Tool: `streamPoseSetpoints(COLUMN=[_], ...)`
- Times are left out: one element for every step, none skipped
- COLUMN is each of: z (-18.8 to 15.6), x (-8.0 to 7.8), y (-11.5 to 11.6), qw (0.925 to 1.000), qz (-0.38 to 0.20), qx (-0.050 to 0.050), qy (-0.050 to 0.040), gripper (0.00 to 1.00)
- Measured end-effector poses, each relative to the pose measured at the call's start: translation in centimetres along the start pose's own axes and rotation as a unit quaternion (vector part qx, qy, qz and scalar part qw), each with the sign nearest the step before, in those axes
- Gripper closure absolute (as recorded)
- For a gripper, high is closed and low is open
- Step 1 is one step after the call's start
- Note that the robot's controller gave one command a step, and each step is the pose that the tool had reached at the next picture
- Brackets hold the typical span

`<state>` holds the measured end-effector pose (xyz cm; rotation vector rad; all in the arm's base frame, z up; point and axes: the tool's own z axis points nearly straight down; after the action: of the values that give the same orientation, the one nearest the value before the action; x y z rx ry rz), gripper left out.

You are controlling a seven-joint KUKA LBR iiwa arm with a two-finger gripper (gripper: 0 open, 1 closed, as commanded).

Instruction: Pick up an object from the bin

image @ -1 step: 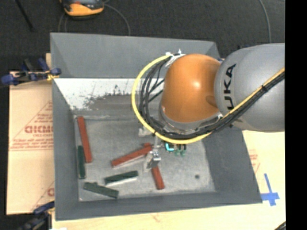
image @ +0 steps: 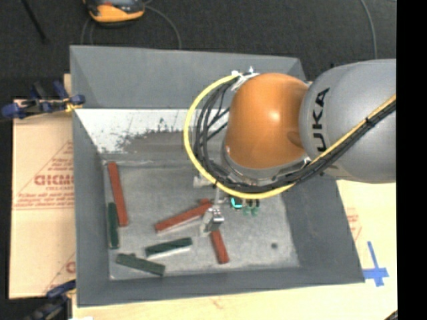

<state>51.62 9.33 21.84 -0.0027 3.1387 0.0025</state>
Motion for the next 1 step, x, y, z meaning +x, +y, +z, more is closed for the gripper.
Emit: streamPoseSetpoints(z=[0.02], x=[-0.01], y=[0.00], qw=[1.0000], qz=[0.000], qx=[0.000], qy=[0.0001], gripper=[0.00])
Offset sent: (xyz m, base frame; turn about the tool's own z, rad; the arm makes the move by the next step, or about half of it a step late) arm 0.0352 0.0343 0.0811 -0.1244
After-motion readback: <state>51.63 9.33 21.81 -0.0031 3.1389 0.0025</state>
